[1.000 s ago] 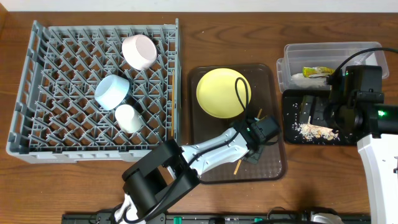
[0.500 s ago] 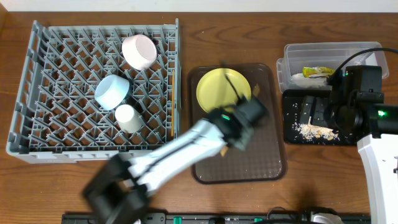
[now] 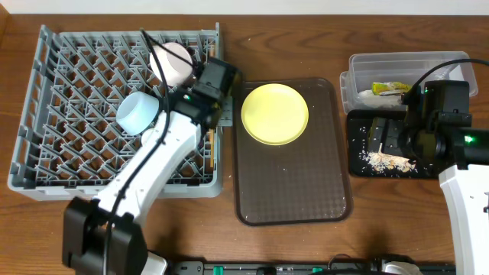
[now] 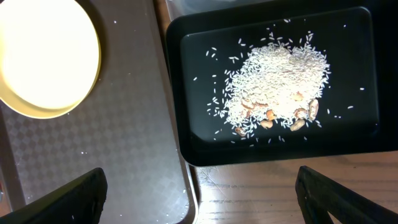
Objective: Sort waste into correct bins and load items into the dishwasher rack
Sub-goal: 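Reach the left gripper to the yellow plate and grasp its rim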
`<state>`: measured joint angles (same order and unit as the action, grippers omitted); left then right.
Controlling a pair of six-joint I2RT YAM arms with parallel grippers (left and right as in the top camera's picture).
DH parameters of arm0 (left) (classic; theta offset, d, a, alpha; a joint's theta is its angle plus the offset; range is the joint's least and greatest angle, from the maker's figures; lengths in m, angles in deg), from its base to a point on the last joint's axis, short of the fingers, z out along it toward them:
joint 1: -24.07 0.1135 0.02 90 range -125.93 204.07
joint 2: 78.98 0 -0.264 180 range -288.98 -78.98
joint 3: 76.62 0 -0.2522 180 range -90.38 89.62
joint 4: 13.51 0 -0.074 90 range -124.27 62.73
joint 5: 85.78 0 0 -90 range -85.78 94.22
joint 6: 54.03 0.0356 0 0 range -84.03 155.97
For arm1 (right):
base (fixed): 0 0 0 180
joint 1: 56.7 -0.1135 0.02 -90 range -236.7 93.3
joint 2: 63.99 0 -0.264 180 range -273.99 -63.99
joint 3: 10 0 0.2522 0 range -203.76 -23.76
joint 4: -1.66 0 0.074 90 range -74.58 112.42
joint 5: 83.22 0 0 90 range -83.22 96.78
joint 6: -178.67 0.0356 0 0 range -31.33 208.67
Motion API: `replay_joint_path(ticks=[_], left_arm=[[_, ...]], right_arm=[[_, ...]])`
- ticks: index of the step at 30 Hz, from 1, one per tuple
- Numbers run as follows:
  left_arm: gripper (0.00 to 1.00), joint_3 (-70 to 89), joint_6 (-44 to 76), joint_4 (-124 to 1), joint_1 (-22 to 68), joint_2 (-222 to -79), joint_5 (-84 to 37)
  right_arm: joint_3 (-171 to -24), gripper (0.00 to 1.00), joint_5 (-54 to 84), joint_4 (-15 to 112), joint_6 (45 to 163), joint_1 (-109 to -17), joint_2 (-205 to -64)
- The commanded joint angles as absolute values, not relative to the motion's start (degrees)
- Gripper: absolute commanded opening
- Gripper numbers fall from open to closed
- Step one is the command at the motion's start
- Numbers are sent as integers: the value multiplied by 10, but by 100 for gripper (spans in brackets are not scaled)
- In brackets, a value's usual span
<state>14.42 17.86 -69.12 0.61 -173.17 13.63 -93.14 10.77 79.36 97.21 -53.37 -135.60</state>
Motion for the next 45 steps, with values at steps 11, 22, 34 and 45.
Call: replay_joint_path(ticks=[11,22,34,45], left_arm=[[41,144,184,-703,22,-1785,139],[49,143,270,-639,-24,-1737,65],[53,144,341,-491,-152,-1817,48],[54,144,341,-440,-202,-1921,48]], right_arm=[[-938,95,100,795,968,-529,-1354],[-938,95,100,786,968,-529,-1354],[-938,95,100,787,968,-529,-1354],[-938,96,100,787,968,-529,-1354]])
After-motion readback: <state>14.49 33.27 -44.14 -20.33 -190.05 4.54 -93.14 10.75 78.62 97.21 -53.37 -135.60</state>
